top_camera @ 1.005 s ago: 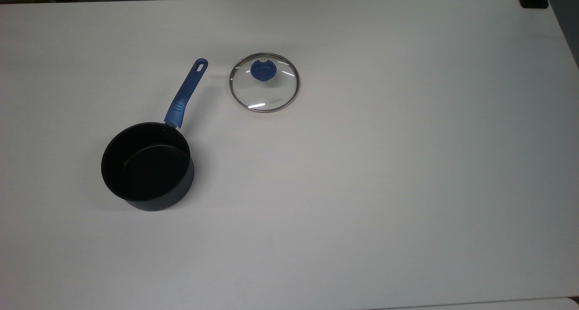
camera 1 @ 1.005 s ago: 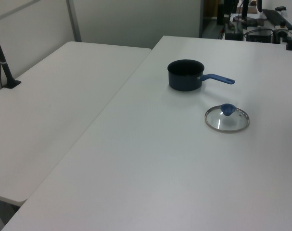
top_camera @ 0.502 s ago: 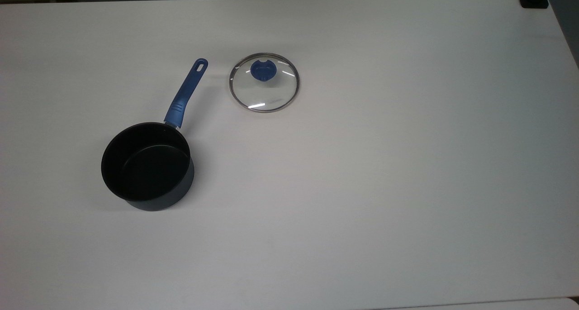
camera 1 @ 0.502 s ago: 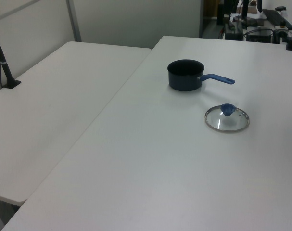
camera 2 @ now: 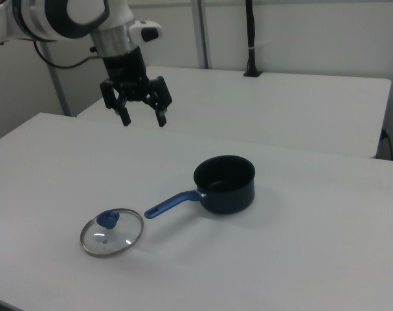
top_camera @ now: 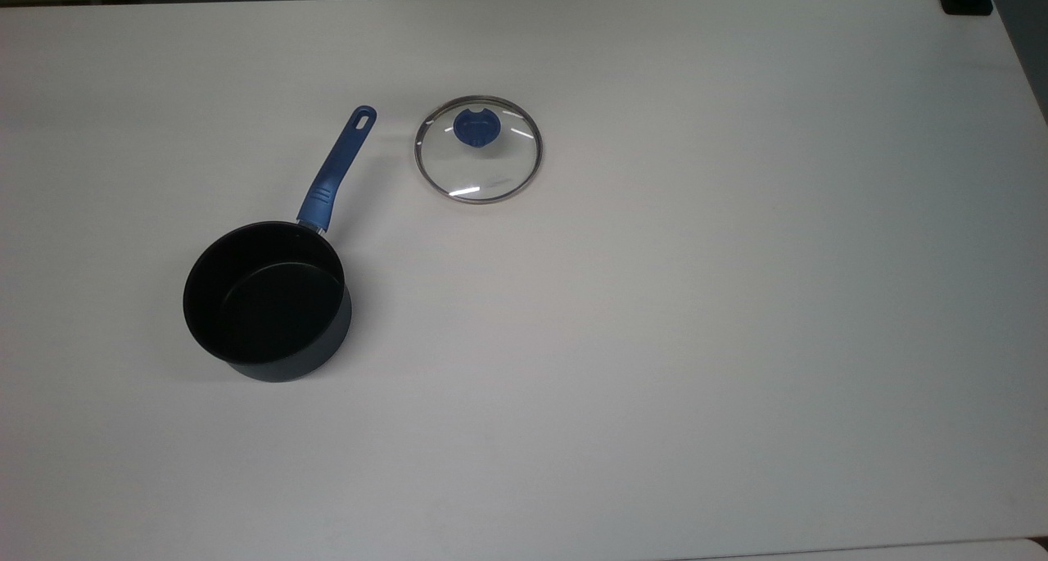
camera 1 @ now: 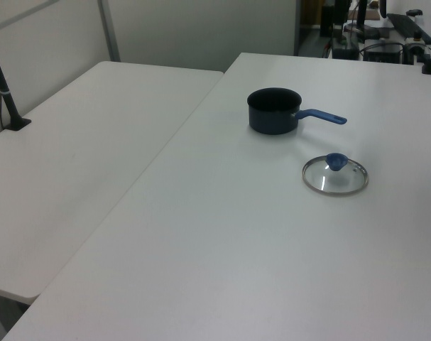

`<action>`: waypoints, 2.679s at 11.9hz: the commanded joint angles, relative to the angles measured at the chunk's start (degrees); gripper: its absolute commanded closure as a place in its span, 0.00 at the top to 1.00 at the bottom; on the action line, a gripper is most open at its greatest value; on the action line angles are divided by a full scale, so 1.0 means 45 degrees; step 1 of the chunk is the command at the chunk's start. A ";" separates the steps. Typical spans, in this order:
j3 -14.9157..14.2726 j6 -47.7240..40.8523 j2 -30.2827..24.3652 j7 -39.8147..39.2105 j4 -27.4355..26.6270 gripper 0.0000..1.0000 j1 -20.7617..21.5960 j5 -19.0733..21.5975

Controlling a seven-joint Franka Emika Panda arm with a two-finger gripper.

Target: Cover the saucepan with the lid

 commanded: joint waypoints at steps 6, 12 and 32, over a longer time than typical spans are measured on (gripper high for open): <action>0.2063 0.2113 -0.1803 0.0780 -0.6116 1.00 0.0293 0.0583; 0.2709 0.6552 -0.0221 0.2994 -0.8052 1.00 0.0352 0.1487; 0.2943 0.3028 -0.0104 0.2979 -0.5309 0.38 0.0488 0.0941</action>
